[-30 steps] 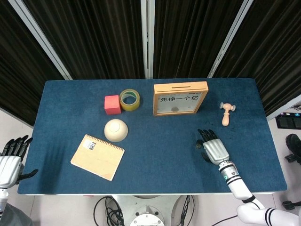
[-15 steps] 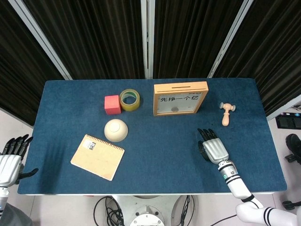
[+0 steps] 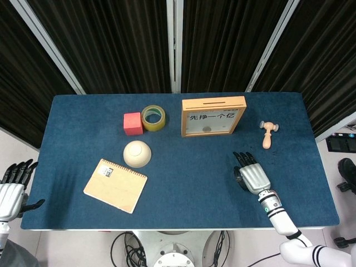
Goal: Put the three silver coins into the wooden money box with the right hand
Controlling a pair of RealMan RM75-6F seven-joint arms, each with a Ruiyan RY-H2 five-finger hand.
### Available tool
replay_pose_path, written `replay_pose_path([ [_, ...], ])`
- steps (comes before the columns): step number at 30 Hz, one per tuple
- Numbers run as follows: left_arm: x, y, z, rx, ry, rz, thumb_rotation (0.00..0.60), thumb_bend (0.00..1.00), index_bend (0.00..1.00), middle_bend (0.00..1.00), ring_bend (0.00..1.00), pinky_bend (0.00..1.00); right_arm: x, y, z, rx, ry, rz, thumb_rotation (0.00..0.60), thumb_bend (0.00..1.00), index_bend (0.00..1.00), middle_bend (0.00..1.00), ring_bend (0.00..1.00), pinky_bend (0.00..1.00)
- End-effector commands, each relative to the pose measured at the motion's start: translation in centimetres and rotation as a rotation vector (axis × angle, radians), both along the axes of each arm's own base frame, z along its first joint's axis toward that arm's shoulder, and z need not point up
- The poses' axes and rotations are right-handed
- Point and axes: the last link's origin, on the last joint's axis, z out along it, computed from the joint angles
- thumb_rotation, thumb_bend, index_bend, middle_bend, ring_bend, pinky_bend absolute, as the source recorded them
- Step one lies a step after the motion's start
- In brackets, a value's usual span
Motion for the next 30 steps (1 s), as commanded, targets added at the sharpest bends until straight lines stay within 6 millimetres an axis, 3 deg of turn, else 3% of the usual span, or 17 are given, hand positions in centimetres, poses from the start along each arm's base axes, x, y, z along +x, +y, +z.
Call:
replay_pose_path([
  [1, 0.0, 0.0, 0.0, 0.0, 0.0, -0.001, 0.6, 0.0, 0.01, 0.0, 0.0, 0.0, 0.0, 0.0, 0.1, -0.002, -0.007, 0.007, 0.6, 0.34, 0.42, 0.0, 0.0, 0.0],
  [9, 0.0, 0.0, 0.0, 0.001, -0.004, 0.0, 0.6, 0.0, 0.01, 0.0, 0.0, 0.0, 0.1, 0.0, 0.2, -0.013, -0.024, 0.02, 0.6, 0.34, 0.44, 0.0, 0.0, 0.0],
  [23, 0.1, -0.2, 0.0, -0.003, -0.007, 0.0, 0.6, 0.0, 0.01, 0.0, 0.0, 0.0, 0.2, 0.0, 0.3, -0.022, -0.031, 0.022, 0.6, 0.38, 0.66, 0.02, 0.0, 0.0],
  [27, 0.1, -0.2, 0.0, -0.003, -0.007, -0.002, 0.6, 0.0, 0.01, 0.0, 0.0, 0.0, 0.6, -0.3, 1.3, -0.046, -0.055, 0.032, 0.6, 0.38, 0.68, 0.02, 0.0, 0.0],
  [30, 0.3, -0.2, 0.1, -0.002, -0.006, -0.006, 0.6, 0.0, 0.01, 0.0, 0.0, 0.0, 2.0, -0.9, 3.1, -0.085, -0.11, 0.051, 0.6, 0.39, 0.68, 0.02, 0.0, 0.0],
])
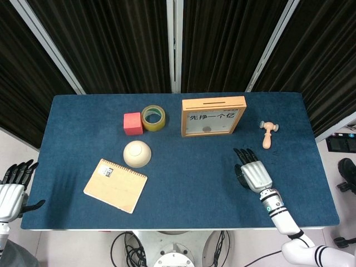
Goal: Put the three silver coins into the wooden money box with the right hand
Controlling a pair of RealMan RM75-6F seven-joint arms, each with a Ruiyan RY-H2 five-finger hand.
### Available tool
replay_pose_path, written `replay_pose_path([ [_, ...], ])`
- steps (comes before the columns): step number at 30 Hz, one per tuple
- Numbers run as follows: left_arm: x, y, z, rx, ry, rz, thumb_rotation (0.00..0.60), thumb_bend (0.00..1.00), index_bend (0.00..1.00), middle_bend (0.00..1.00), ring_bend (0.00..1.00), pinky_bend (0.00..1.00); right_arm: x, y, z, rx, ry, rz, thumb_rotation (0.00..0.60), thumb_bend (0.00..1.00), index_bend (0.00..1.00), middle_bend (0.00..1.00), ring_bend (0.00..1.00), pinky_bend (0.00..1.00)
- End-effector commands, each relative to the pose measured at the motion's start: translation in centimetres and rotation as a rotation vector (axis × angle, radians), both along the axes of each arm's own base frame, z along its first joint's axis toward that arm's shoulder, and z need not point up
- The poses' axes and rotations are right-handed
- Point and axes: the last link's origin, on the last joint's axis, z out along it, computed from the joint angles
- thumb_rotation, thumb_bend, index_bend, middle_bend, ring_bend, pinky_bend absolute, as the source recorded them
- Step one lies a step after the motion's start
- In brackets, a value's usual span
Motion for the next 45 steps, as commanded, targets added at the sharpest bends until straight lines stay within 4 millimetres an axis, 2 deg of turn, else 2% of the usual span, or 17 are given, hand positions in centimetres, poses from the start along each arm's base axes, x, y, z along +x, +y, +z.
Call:
replay_pose_path([
  [1, 0.1, 0.0, 0.0, 0.001, 0.0, -0.004, 0.6, 0.0, 0.01, 0.0, 0.0, 0.0, 2.1, -0.9, 2.7, -0.057, -0.08, 0.029, 0.6, 0.4, 0.68, 0.02, 0.0, 0.0],
  [3, 0.3, 0.0, 0.1, -0.003, -0.002, -0.008, 0.6, 0.0, 0.01, 0.0, 0.0, 0.0, 3.9, -1.5, 4.5, -0.091, -0.129, 0.057, 0.6, 0.4, 0.69, 0.02, 0.0, 0.0],
  [8, 0.7, -0.2, 0.4, 0.008, -0.009, -0.019, 0.6, 0.0, 0.01, 0.0, 0.0, 0.0, 10.0, -3.4, 10.8, -0.239, -0.229, 0.171, 0.6, 0.42, 0.7, 0.02, 0.0, 0.0],
  [11, 0.9, -0.3, 0.5, 0.009, -0.01, -0.025, 0.6, 0.0, 0.01, 0.0, 0.0, 0.0, 13.0, -5.3, 13.9, -0.316, -0.242, 0.195, 0.6, 0.43, 0.72, 0.03, 0.0, 0.0],
  [13, 1.2, -0.3, 0.6, 0.012, -0.013, -0.033, 0.6, 0.0, 0.01, 0.0, 0.0, 0.0, 14.8, -6.9, 15.3, -0.332, -0.253, 0.183, 0.6, 0.44, 0.73, 0.03, 0.0, 0.0],
  [16, 1.4, -0.5, 0.6, 0.018, -0.017, -0.04, 0.6, 0.0, 0.01, 0.0, 0.0, 0.0, 17.2, -9.0, 16.4, -0.324, -0.267, 0.152, 0.6, 0.43, 0.73, 0.04, 0.0, 0.0],
  [25, 2.0, -1.2, 1.0, 0.034, -0.021, -0.056, 0.6, 0.0, 0.01, 0.0, 0.0, 0.0, 22.6, -15.3, 15.3, -0.304, -0.166, 0.035, 0.6, 0.43, 0.75, 0.06, 0.0, 0.0],
  [31, 1.9, -1.4, 1.3, 0.038, -0.018, -0.052, 0.6, 0.0, 0.01, 0.0, 0.0, 0.0, 24.9, -16.8, 13.3, -0.229, -0.076, -0.029, 0.6, 0.43, 0.77, 0.07, 0.0, 0.0],
  [35, 1.9, -1.2, 1.2, 0.036, -0.02, -0.057, 0.6, 0.0, 0.01, 0.0, 0.0, 0.0, 25.4, -17.1, 12.4, -0.176, -0.022, -0.08, 0.6, 0.43, 0.78, 0.07, 0.0, 0.0],
  [45, 1.8, -1.1, 1.1, 0.03, -0.021, -0.058, 0.6, 0.0, 0.01, 0.0, 0.0, 0.0, 24.9, -17.7, 11.1, -0.155, 0.07, -0.138, 0.6, 0.43, 0.78, 0.07, 0.0, 0.0],
])
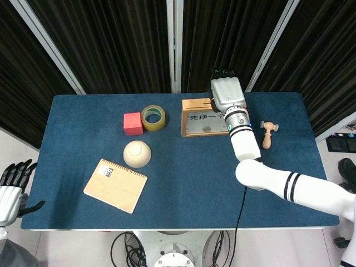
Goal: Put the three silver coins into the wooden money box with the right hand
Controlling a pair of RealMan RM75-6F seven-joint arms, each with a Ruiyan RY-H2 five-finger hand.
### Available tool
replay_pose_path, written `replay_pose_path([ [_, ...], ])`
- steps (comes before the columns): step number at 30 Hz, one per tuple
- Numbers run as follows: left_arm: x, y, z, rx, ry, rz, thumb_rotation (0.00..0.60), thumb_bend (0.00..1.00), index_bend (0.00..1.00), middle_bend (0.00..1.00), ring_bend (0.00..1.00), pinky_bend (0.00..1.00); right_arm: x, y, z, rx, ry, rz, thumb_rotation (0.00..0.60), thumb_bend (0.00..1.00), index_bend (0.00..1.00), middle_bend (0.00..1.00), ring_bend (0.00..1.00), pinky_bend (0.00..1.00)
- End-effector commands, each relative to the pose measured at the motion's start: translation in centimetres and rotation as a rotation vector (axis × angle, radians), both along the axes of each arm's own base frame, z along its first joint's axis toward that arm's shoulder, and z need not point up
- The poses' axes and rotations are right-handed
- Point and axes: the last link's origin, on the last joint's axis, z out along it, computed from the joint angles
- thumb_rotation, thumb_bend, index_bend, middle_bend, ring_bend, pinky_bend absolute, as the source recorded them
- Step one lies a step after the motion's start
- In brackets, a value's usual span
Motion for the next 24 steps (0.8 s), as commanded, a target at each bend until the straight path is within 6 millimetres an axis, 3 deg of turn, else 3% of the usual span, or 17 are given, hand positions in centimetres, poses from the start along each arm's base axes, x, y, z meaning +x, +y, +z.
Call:
replay_pose_path([
  [1, -0.1, 0.0, 0.0, -0.001, 0.0, 0.003, 0.6, 0.0, 0.01, 0.0, 0.0, 0.0, -0.3, -0.2, -0.3, -0.002, 0.006, -0.011, 0.6, 0.43, 0.78, 0.07, 0.0, 0.0],
  [24, -0.5, -0.1, 0.0, -0.002, 0.002, 0.021, 0.6, 0.0, 0.01, 0.0, 0.0, 0.0, -2.0, -1.2, -1.9, -0.002, 0.03, -0.033, 0.6, 0.44, 0.79, 0.07, 0.0, 0.0],
])
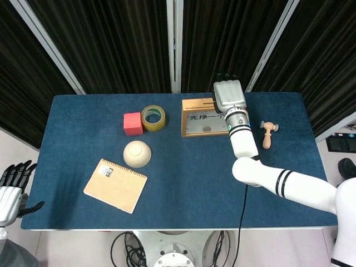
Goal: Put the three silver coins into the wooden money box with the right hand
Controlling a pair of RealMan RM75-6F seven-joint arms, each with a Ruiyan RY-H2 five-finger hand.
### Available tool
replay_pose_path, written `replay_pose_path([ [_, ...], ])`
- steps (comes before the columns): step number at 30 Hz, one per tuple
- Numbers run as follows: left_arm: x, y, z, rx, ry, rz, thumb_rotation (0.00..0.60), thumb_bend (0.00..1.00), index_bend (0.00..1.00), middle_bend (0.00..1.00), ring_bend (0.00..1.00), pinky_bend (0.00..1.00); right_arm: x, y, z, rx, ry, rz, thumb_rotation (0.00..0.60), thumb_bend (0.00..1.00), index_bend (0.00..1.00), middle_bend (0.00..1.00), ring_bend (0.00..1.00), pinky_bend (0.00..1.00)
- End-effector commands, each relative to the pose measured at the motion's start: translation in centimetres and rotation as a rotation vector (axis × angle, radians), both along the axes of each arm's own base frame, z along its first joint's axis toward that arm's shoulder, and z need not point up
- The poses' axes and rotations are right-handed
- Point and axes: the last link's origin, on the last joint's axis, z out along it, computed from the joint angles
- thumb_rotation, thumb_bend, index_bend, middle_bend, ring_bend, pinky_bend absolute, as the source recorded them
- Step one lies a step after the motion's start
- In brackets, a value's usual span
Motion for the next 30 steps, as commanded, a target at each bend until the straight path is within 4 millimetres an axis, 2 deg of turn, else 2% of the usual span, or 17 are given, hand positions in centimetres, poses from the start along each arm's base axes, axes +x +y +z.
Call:
replay_pose_path([
  [1, -0.07, -0.03, 0.11, 0.006, -0.003, 0.004, 0.6, 0.0, 0.01, 0.0, 0.0, 0.0, -0.07, -0.04, -0.15, 0.001, 0.002, 0.002, 0.6, 0.44, 0.79, 0.07, 0.0, 0.0],
  [15, -0.18, 0.02, 0.2, 0.006, -0.001, 0.006, 0.6, 0.0, 0.01, 0.0, 0.0, 0.0, -0.4, -0.12, -0.47, 0.001, 0.018, -0.004, 0.6, 0.44, 0.79, 0.07, 0.0, 0.0],
  [18, -0.23, 0.01, 0.19, 0.005, -0.001, 0.009, 0.6, 0.0, 0.01, 0.0, 0.0, 0.0, -0.46, -0.09, -0.54, 0.006, 0.023, -0.004, 0.6, 0.42, 0.76, 0.07, 0.0, 0.0],
  [19, -0.25, 0.01, 0.18, 0.004, -0.002, 0.01, 0.6, 0.0, 0.01, 0.0, 0.0, 0.0, -0.53, -0.06, -0.59, 0.009, 0.027, -0.006, 0.6, 0.4, 0.7, 0.07, 0.0, 0.0],
  [21, -0.26, 0.02, 0.19, 0.004, -0.002, 0.011, 0.6, 0.0, 0.01, 0.0, 0.0, 0.0, -0.62, -0.04, -0.62, 0.013, 0.032, -0.011, 0.6, 0.37, 0.51, 0.05, 0.0, 0.0],
  [23, -0.24, 0.04, 0.23, 0.005, -0.002, 0.009, 0.6, 0.0, 0.01, 0.0, 0.0, 0.0, -0.68, -0.05, -0.58, 0.014, 0.03, -0.016, 0.6, 0.35, 0.17, 0.01, 0.0, 0.0],
  [24, -0.22, 0.04, 0.26, 0.006, -0.002, 0.009, 0.6, 0.0, 0.01, 0.0, 0.0, 0.0, -0.7, -0.05, -0.54, 0.015, 0.027, -0.017, 0.6, 0.34, 0.08, 0.0, 0.0, 0.0],
  [26, -0.19, 0.05, 0.33, 0.007, -0.002, 0.008, 0.6, 0.0, 0.01, 0.0, 0.0, 0.0, -0.72, -0.05, -0.37, 0.014, 0.021, -0.016, 0.6, 0.31, 0.0, 0.0, 0.0, 0.0],
  [30, -0.1, 0.08, 0.36, 0.006, -0.001, 0.005, 0.6, 0.0, 0.01, 0.0, 0.0, 0.0, -0.84, 0.05, 0.13, 0.006, 0.004, -0.007, 0.6, 0.25, 0.0, 0.0, 0.0, 0.0],
])
